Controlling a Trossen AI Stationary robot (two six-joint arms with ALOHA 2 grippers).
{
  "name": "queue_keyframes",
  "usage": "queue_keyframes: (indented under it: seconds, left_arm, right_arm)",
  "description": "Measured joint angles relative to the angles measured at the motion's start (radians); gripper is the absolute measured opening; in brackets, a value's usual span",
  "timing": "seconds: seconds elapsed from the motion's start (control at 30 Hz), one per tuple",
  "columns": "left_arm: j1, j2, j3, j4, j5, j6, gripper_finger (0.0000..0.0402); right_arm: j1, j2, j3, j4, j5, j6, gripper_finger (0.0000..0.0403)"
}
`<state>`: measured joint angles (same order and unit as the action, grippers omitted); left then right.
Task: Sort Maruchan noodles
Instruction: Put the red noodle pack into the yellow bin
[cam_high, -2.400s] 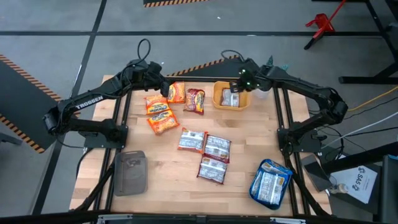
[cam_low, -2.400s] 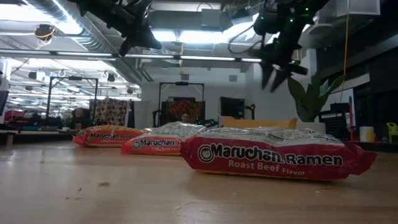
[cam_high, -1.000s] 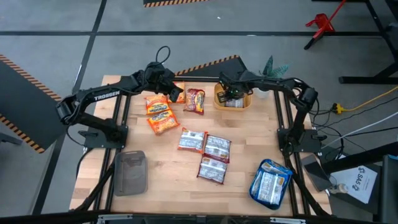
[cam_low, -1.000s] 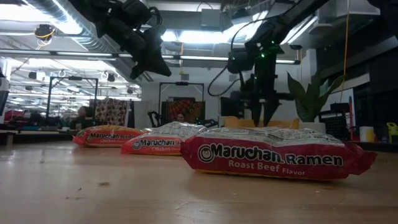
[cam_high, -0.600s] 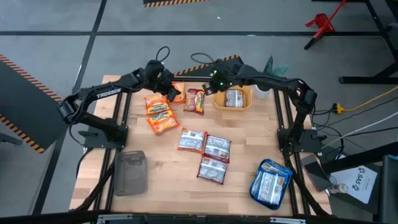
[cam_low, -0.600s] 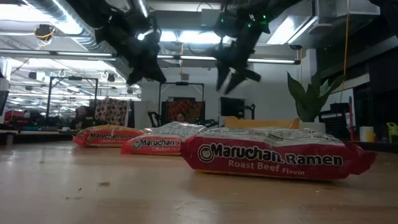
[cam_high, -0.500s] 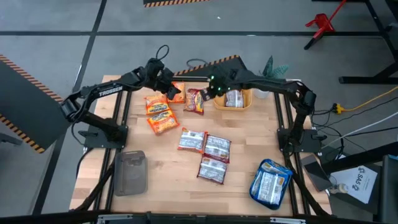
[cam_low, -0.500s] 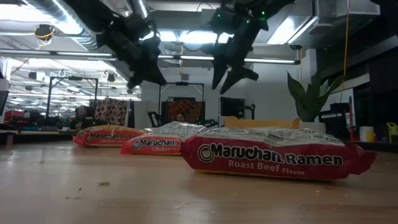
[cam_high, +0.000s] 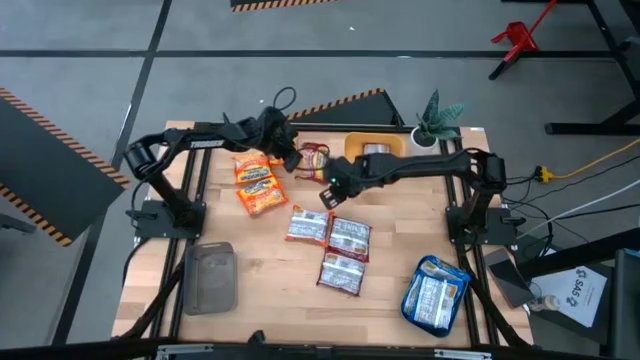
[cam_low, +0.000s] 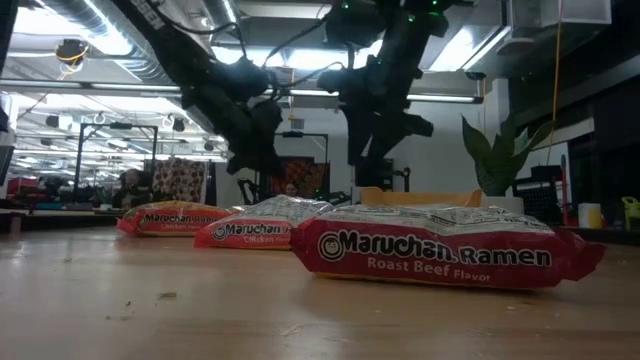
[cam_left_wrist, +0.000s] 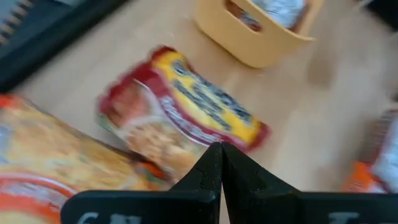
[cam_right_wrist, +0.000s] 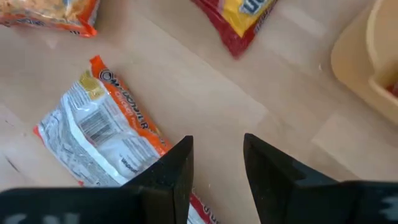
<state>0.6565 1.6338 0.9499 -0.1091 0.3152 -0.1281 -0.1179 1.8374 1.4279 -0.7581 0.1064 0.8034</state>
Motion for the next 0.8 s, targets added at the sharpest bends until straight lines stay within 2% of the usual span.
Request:
queue_keyframes:
  seconds: [0.17,0.43,0.6,0.8]
  left_arm:
    - [-0.043,0.062,0.076,-0.006,-0.166,0.116,0.0]
    - [-0.063,0.234,0.245,-0.175,-0.185,0.158,0.0]
    - [-0.059,0.292,0.283,-0.26,-0.086,0.149,0.0]
    - [-0.067,0.303,0.285,-0.356,0.065,0.103,0.0]
  right_arm:
    - [0.032,0.0,-0.021,-0.005,0.022,0.079,0.0127]
    - [0.082,0.0,-0.023,-0.061,0.017,0.144,0.0127]
    - [0.115,0.0,-0.023,-0.09,0.042,0.182,0.0127]
    - [0.119,0.0,-0.023,-0.08,0.059,0.214,0.0127]
